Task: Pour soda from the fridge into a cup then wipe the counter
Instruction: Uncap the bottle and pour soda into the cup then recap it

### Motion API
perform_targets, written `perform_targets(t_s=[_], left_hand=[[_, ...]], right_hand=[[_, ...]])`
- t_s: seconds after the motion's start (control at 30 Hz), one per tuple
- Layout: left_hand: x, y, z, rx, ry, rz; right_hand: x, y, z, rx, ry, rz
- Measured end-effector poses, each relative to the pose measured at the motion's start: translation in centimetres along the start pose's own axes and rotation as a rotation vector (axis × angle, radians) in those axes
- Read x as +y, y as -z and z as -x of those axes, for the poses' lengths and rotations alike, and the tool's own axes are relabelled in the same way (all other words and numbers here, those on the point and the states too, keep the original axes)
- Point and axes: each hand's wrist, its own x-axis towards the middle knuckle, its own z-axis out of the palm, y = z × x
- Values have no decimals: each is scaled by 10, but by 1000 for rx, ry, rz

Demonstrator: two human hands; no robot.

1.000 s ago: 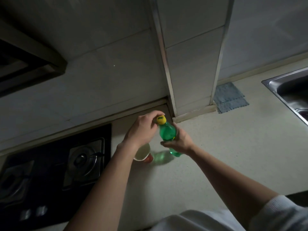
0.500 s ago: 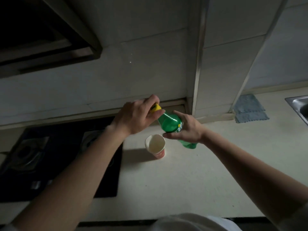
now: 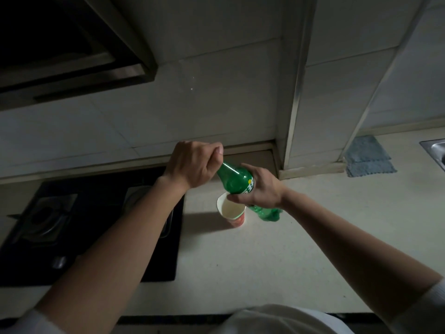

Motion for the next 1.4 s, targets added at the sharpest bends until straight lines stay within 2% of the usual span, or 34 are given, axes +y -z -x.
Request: perform_targets(t_s=[0.37, 0.53, 0.63, 0.73, 0.8, 0.93, 1.2, 1.4], left_hand=[[4, -21, 1, -19, 152, -36], [18, -20, -6, -148, 330, -33], [16, -13, -10, -110, 192, -68], [12, -2, -17, -84, 13, 14], [9, 2, -21, -80, -39, 74], [8, -1, -21, -53, -36, 27], [14, -19, -15, -87, 200, -33], [31, -28, -16, -188, 412, -82]], right_hand=[[8, 2, 6, 91, 40, 60], [11, 4, 8, 129, 38, 109], [12, 13, 9, 56, -27, -11], [5, 21, 9, -67, -39, -100], [0, 20, 7, -106, -25, -133], [-1, 15, 8, -71, -19, -129], [7, 11, 9, 133, 46, 93], [22, 10, 8, 172, 1, 226]])
